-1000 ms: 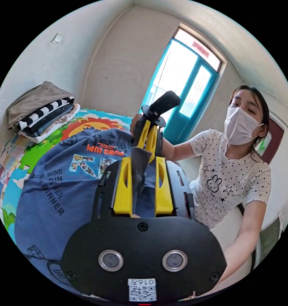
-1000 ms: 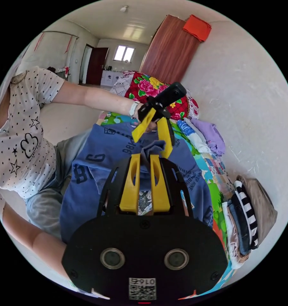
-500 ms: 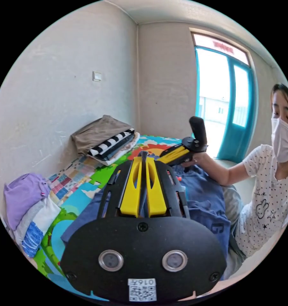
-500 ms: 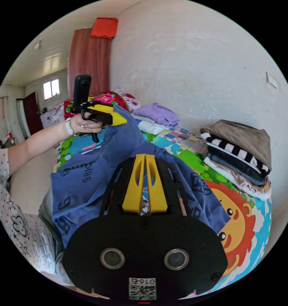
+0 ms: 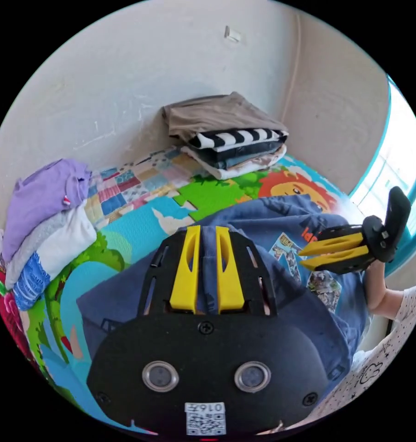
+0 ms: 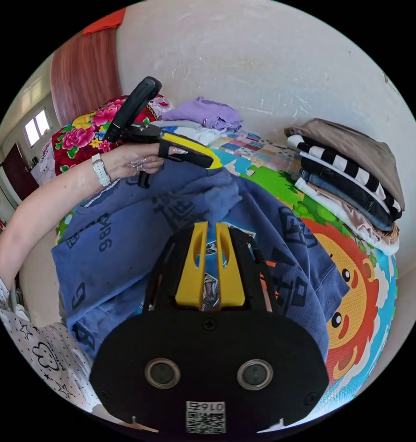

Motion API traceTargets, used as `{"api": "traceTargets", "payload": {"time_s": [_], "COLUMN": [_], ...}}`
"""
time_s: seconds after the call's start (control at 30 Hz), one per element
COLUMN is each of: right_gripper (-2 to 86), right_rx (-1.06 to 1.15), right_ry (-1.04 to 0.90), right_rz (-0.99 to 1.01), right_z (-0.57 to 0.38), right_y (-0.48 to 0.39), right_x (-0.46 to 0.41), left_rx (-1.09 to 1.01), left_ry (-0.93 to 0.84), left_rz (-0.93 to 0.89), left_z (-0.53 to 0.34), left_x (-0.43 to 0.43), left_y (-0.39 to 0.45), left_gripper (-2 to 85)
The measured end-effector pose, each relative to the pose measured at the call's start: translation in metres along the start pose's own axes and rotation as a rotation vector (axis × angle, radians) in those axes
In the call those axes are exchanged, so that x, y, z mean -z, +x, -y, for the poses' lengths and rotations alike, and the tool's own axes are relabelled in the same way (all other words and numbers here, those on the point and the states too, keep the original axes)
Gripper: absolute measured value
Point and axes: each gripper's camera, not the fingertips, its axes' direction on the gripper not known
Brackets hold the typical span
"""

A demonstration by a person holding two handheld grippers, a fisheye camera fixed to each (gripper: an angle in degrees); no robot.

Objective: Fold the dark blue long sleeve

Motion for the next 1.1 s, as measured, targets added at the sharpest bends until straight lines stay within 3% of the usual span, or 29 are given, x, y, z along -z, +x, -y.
{"api": "traceTargets", "payload": {"time_s": [0.13,0.27,0.43,0.6,0.7,0.77,0.87,1.03,1.1], "right_gripper": [5.5,7.5,5.8,1.8,1.2,1.2,1.7,3.1,3.8], "right_rx": [-0.057,-0.166,-0.291,-0.253,-0.234,-0.195,-0.230,-0.237,-0.229], "right_ry": [-0.038,-0.047,-0.118,-0.077,-0.066,-0.164,-0.141,-0.110,-0.118], "right_rz": [0.040,0.182,0.403,0.404,0.445,0.409,0.457,0.470,0.496], "right_z": [0.012,0.022,0.032,0.039,0.041,0.044,0.045,0.048,0.050], "right_y": [0.016,0.040,0.067,0.080,0.095,0.099,0.112,0.125,0.126], "right_x": [-0.015,-0.028,-0.063,-0.060,-0.058,-0.075,-0.084,-0.090,-0.096], "left_rx": [0.036,0.013,-0.076,-0.161,-0.103,-0.020,-0.083,-0.136,-0.120], "left_ry": [-0.001,-0.285,-0.336,-0.344,-0.399,-0.312,-0.198,-0.290,-0.411], "left_rz": [-0.087,-0.243,-0.127,-0.021,0.028,0.097,0.092,0.032,0.088], "left_z": [-0.004,-0.020,-0.038,-0.031,-0.013,0.002,0.030,0.070,0.080], "left_x": [0.010,-0.022,-0.050,-0.066,-0.076,-0.073,-0.082,-0.143,-0.180], "left_y": [-0.018,-0.020,0.007,0.032,0.038,0.042,0.071,0.118,0.128], "left_gripper": [5.7,6.3,5.6,4.8,3.7,2.0,0.9,5.0,6.6]}}
